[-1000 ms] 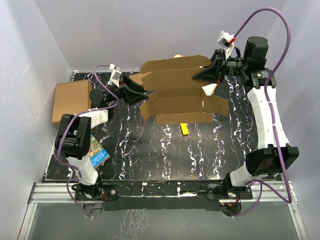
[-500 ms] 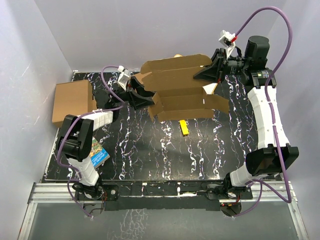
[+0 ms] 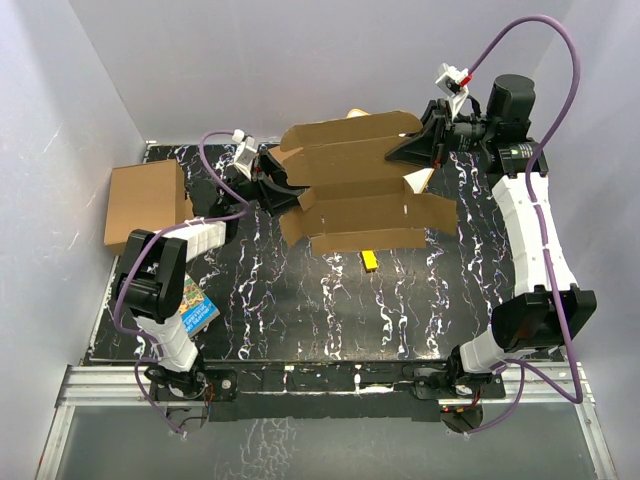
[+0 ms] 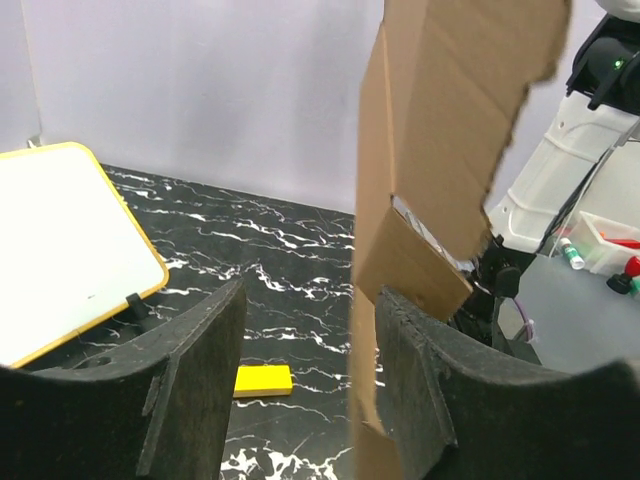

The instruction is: Fold the paper box

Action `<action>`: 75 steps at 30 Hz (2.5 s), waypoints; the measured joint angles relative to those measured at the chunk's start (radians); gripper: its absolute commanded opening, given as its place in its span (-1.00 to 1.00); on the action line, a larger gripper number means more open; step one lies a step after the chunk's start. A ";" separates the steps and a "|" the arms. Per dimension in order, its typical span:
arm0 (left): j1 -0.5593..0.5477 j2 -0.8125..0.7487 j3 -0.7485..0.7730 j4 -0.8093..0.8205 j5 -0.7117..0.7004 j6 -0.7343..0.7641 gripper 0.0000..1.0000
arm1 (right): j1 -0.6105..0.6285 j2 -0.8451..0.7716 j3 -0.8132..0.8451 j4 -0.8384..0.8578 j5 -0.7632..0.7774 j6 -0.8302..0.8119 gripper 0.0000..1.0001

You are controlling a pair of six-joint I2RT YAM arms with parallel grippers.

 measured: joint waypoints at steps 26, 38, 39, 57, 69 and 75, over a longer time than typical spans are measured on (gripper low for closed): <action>-0.085 -0.001 0.014 0.001 -0.013 -0.010 -0.02 | -0.005 -0.002 -0.077 0.102 -0.018 0.080 -0.84; -0.109 0.001 0.024 0.002 -0.047 -0.010 -1.00 | -0.005 -0.002 -0.089 0.115 -0.018 0.084 -0.84; -0.109 0.001 0.024 0.002 -0.047 -0.010 -1.00 | -0.005 -0.002 -0.089 0.116 -0.018 0.084 -0.85; 0.295 -0.076 -0.122 -0.008 -0.134 -0.252 0.66 | -0.056 -0.034 -0.227 -0.049 0.062 -0.163 -0.84; 0.129 -0.310 0.262 -0.968 -0.117 0.422 0.75 | 0.003 -0.026 -0.259 -0.333 0.201 -0.500 -0.85; 0.000 -0.297 0.425 -1.434 -0.141 0.843 0.65 | 0.058 0.007 -0.236 -0.399 0.222 -0.568 -0.84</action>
